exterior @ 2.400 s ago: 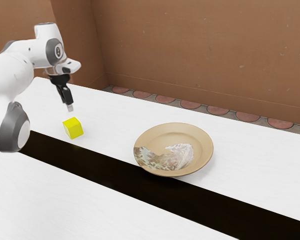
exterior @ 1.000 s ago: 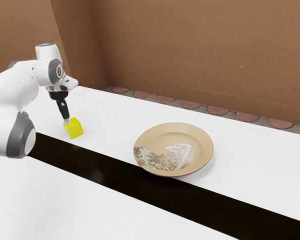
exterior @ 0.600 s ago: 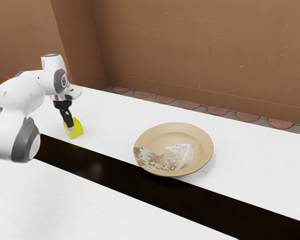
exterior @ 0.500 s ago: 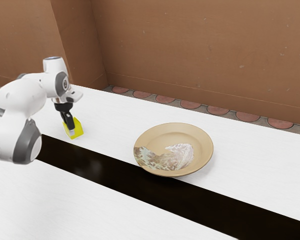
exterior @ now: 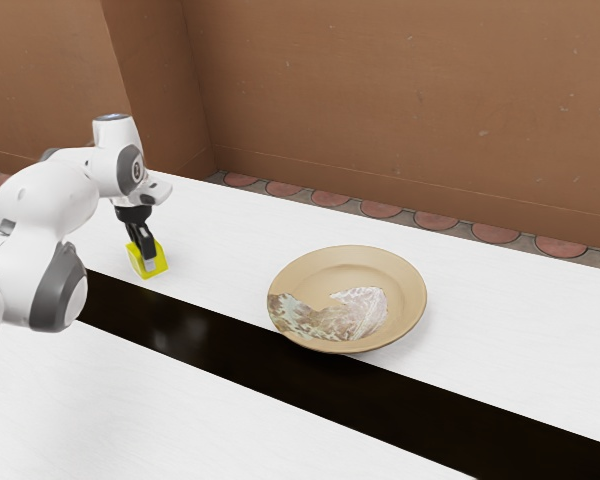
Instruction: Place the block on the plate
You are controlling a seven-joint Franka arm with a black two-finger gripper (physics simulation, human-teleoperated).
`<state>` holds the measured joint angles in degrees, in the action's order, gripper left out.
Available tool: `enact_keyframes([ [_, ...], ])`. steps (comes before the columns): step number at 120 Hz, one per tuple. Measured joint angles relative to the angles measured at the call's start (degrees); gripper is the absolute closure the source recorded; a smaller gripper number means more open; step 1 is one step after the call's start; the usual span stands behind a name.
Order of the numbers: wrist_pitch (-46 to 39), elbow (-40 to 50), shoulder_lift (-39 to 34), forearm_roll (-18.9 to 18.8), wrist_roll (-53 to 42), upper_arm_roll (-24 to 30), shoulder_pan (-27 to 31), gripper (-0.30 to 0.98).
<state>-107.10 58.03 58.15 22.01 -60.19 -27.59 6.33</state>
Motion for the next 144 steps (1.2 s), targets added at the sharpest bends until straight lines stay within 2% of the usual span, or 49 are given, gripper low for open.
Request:
enact_keyframes([
  [25, 0.1, 0.6, -0.9, -0.3, 1.2, -0.1, -0.3, 0.26],
  [46, 1.1, 2.0, -5.7, -0.8, 2.0, -1.0, -2.3, 0.27],
  [84, 6.1, 6.1, -23.2, -6.8, 4.3, -1.4, -8.4, 0.27],
  [105, 9.2, 5.9, -24.9, -8.7, 6.9, -0.8, -13.4, 0.27],
  [117, 10.2, 5.2, -24.6, -9.1, 8.9, 1.8, -17.6, 0.28],
  [144, 11.2, 3.2, -23.8, -16.0, 14.9, 17.5, -20.3, 0.29],
])
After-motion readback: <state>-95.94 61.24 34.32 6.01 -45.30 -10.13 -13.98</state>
